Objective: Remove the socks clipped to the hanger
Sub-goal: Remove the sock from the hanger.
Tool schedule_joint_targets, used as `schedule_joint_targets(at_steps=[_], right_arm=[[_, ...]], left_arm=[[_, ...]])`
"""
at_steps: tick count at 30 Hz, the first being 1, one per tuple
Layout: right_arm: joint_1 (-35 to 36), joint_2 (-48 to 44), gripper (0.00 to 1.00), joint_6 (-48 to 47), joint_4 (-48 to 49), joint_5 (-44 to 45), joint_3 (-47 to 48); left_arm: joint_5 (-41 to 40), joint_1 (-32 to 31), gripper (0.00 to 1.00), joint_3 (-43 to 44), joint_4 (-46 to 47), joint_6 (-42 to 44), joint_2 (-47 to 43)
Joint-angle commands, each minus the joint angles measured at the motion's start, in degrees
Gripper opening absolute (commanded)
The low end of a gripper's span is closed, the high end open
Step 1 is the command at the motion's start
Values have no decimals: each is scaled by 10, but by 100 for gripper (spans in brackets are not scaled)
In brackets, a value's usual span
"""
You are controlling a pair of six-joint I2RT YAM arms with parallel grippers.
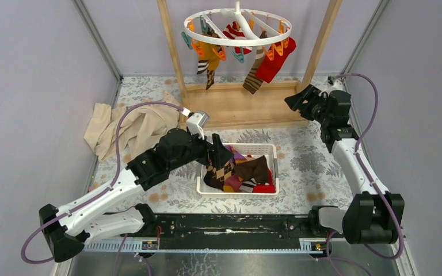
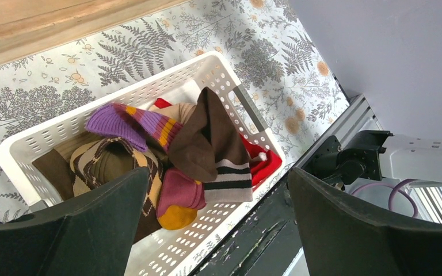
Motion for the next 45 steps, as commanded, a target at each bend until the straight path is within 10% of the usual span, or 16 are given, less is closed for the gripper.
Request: schedule_joint_targets(at_steps=[1, 23, 38, 45], right_arm=[[-33, 52, 72, 87, 228, -89, -5], [-46, 401, 69, 140, 562, -136, 200], [-10, 462, 68, 163, 611, -205, 277], [4, 445, 46, 136, 587, -185, 263]], left_arm=[[-5, -1, 98, 25, -1, 15, 4], [-4, 4, 98, 34, -14, 31, 29], [9, 9, 98, 46, 4, 31, 72], [12, 9, 98, 42, 5, 29, 70]])
